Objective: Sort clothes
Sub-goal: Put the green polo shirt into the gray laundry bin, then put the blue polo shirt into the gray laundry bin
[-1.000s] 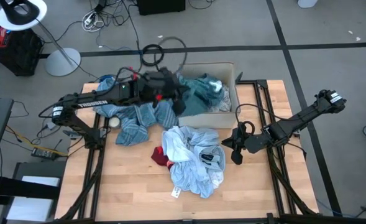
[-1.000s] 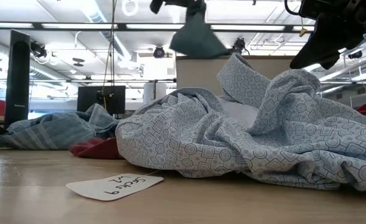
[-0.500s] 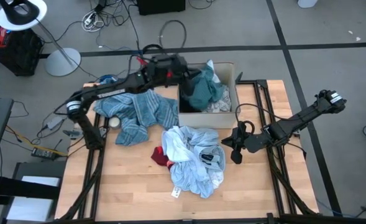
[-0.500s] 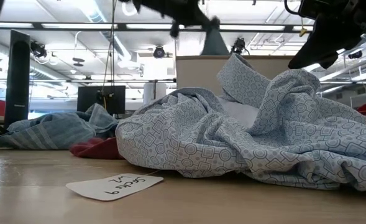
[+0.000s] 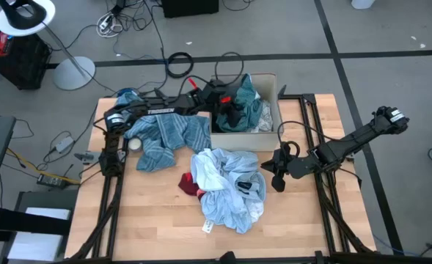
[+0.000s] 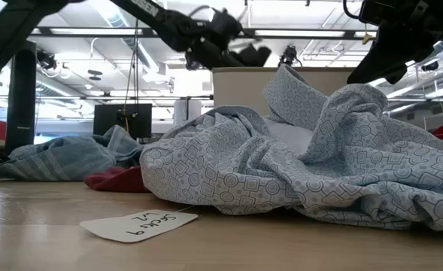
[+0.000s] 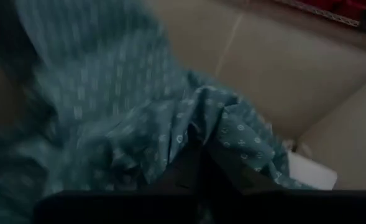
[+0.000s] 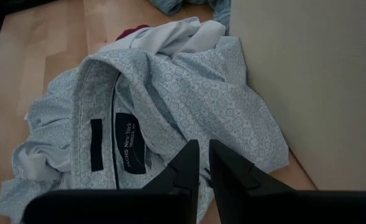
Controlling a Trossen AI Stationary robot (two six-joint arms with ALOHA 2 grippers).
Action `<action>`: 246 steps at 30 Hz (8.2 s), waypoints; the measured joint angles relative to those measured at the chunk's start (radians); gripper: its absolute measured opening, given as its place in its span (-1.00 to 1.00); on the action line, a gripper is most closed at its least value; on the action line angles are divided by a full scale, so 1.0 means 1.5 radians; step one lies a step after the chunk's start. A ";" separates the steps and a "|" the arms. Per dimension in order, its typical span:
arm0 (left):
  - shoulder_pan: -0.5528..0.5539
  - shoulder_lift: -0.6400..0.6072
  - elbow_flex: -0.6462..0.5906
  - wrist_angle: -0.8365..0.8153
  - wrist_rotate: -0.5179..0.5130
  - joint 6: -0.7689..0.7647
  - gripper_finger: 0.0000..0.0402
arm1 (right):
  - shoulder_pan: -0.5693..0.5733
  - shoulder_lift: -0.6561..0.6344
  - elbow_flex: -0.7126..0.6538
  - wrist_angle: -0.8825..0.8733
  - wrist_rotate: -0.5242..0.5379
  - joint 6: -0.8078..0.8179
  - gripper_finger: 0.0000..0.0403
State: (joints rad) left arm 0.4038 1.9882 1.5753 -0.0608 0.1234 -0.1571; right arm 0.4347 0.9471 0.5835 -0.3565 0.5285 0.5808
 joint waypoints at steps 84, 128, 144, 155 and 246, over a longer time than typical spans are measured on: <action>-0.289 -0.840 -0.855 0.143 -0.113 -0.078 -0.33 | -0.088 0.357 0.010 0.331 -0.023 -0.107 -0.91; -0.293 -0.840 -0.857 0.153 -0.114 -0.038 -0.33 | -0.314 0.397 1.036 0.134 -0.098 -0.803 -0.97; -0.292 -0.840 -0.857 0.152 -0.120 -0.019 -0.33 | -0.509 0.460 1.182 0.385 -0.206 -0.859 -0.97; -0.292 -0.840 -0.857 0.152 -0.123 -0.018 -0.33 | -0.531 0.464 1.158 -0.138 -0.103 -0.695 -0.97; -0.292 -0.839 -0.891 0.168 -0.119 -0.058 -0.33 | -0.084 0.202 0.565 -0.618 0.072 0.123 -0.37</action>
State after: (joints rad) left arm -0.0349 0.7292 0.2386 0.1914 -0.0547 -0.2443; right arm 0.3088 1.2502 1.4308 -1.2842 0.6365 0.7657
